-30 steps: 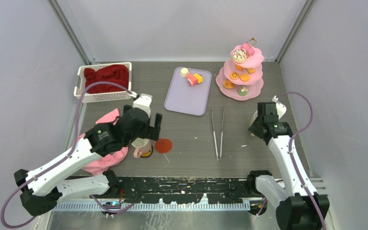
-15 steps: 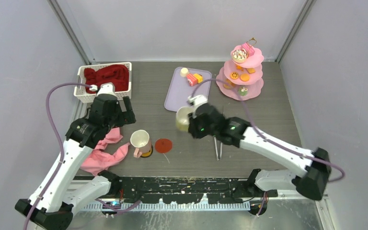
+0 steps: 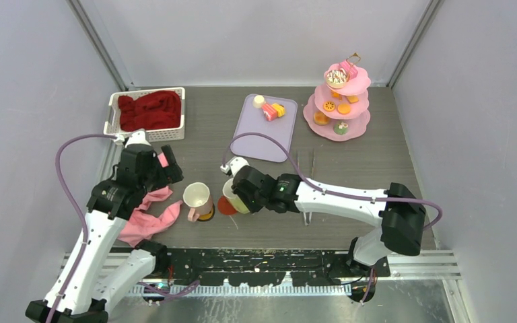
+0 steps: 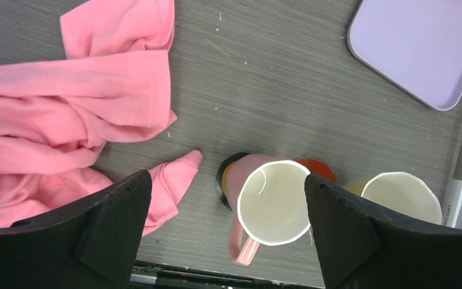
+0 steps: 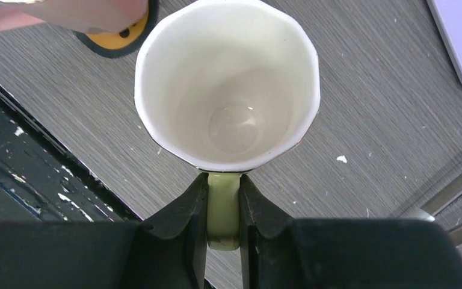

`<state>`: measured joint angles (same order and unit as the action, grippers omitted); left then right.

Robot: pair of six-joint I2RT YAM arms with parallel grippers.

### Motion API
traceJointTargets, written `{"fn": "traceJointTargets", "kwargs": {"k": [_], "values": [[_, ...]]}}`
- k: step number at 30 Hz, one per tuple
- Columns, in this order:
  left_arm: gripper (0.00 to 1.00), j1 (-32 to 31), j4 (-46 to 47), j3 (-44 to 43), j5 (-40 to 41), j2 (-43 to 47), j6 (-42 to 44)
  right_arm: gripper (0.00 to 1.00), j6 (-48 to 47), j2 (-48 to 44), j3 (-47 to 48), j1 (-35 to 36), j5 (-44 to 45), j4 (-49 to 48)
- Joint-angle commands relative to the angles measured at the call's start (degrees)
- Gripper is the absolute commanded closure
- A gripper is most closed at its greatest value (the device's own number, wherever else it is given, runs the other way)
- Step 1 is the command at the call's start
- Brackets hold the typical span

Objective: Serve the afternoon tea

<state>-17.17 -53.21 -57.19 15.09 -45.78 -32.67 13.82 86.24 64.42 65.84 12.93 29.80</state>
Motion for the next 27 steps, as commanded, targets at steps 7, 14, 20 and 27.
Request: {"fn": "traceJointTargets", "kwargs": {"k": [7, 14, 20, 27], "values": [[0.03, 0.4, 1.1, 1.5, -0.5, 2.2, -2.1, 0.99, -0.1, -3.0, -2.3, 1.4, 2.3, -20.6], [0.03, 0.4, 1.3, 1.6, -0.8, 1.9, -2.1, 0.99, 3.7, -4.0, -12.1, 3.2, 4.3, -31.3], [0.03, 0.4, 2.1, 2.8, -1.4, 2.0, -2.7, 0.99, 5.8, -3.2, -17.1, 5.7, 6.9, -35.0], [0.03, 0.3, 2.8, 3.0, -1.6, 1.3, -2.5, 0.99, 4.8, -1.2, -16.1, 6.0, 8.2, -34.8]]}}
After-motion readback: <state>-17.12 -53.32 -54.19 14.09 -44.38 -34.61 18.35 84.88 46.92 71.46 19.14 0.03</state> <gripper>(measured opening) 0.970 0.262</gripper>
